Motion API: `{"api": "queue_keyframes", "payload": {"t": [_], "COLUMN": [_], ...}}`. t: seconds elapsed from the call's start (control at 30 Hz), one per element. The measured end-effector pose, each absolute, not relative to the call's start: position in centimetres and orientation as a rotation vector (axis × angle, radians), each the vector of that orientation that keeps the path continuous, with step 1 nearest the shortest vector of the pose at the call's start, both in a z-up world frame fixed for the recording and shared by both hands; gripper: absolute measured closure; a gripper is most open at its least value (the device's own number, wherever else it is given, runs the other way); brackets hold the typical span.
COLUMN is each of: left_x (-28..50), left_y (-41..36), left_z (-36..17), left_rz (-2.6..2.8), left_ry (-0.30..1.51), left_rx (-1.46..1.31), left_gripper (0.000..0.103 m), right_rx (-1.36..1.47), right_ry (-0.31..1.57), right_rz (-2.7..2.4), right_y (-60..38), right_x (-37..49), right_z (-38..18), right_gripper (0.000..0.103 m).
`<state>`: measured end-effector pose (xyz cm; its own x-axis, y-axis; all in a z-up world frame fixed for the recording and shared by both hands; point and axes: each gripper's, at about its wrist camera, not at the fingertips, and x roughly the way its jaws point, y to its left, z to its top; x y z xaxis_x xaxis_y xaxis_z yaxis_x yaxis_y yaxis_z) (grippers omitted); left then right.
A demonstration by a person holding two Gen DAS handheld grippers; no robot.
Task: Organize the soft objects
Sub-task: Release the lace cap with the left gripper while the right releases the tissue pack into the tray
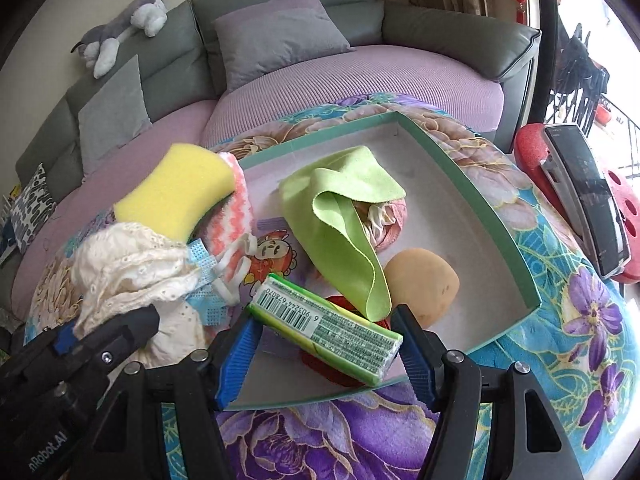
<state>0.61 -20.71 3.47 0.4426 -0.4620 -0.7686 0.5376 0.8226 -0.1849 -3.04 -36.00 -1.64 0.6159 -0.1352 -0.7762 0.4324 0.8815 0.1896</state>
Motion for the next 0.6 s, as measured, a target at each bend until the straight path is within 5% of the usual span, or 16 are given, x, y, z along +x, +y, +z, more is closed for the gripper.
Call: {"api": "queue_keyframes", "payload": {"t": [0.2,0.4,0.6], "left_x": [0.6,0.6,0.0], "left_y": [-19.2,-17.3,-16.1], "left_z": [3.1,3.9,5.3], "left_rz": [-0.615,-0.612,-0.644], "left_ry": [0.97,0.966,0.936], "left_rx": [0.078,0.034,-0.01], "left_gripper": [0.048,0.036,0.035], "right_rx": [0.361,0.338,0.311], "right_ry": [0.862,0.866,0.844], "right_rz": [-0.331,-0.343,-0.377], "right_y": [-35.5,-35.0,-34.8], "right_x": [-3.0,-3.1,-3.4], "right_z": [-1.8,-1.7,-1.0], "right_gripper": [0.03,0.019,0.006]}}
